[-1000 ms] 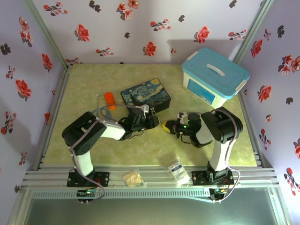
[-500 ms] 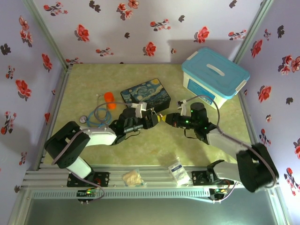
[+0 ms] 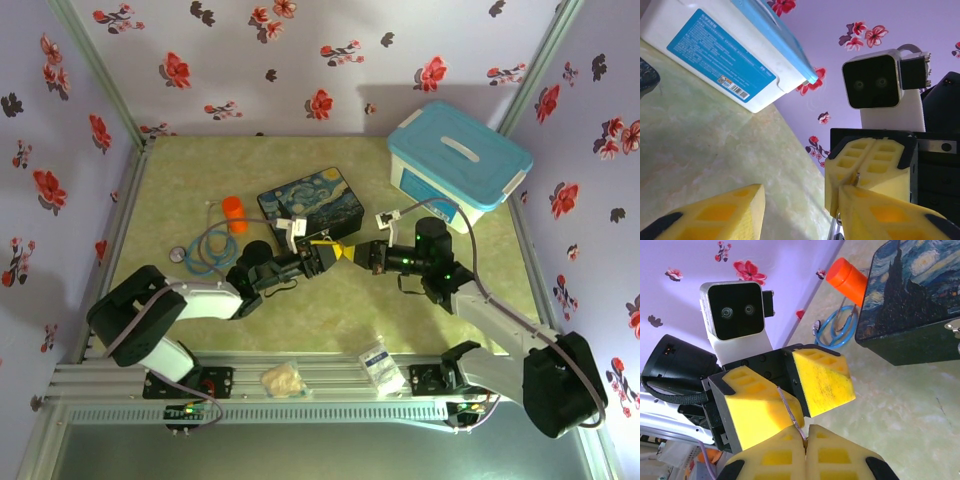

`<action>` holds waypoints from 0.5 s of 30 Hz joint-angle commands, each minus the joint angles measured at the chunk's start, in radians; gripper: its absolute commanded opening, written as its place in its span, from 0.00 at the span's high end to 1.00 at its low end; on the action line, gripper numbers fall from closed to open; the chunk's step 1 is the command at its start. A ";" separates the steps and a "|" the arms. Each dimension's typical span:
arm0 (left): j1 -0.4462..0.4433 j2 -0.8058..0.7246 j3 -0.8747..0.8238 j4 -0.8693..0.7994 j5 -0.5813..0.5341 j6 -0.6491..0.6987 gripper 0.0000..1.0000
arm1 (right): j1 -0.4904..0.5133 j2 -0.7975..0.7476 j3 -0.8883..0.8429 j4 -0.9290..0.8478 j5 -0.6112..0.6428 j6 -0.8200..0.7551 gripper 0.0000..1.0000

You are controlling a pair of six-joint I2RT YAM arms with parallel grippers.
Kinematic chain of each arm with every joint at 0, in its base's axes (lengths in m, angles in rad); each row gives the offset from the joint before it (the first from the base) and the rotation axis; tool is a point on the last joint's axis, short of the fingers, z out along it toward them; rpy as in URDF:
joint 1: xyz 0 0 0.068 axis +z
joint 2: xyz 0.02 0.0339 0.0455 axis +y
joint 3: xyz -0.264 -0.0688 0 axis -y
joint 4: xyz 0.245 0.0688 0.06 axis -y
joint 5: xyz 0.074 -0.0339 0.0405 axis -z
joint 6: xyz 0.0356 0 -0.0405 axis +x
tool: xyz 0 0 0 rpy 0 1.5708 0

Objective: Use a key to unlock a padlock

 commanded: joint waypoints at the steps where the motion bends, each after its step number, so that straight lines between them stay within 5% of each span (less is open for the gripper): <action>1: -0.025 -0.051 0.019 0.150 0.090 0.030 0.54 | 0.008 0.015 -0.006 0.024 -0.013 0.042 1.00; 10: -0.029 -0.171 -0.012 0.153 0.219 0.134 0.56 | -0.014 -0.008 0.007 0.037 -0.002 0.084 1.00; 15: -0.005 -0.168 -0.033 0.150 0.199 0.116 0.62 | -0.012 -0.011 0.009 0.086 -0.004 0.117 1.00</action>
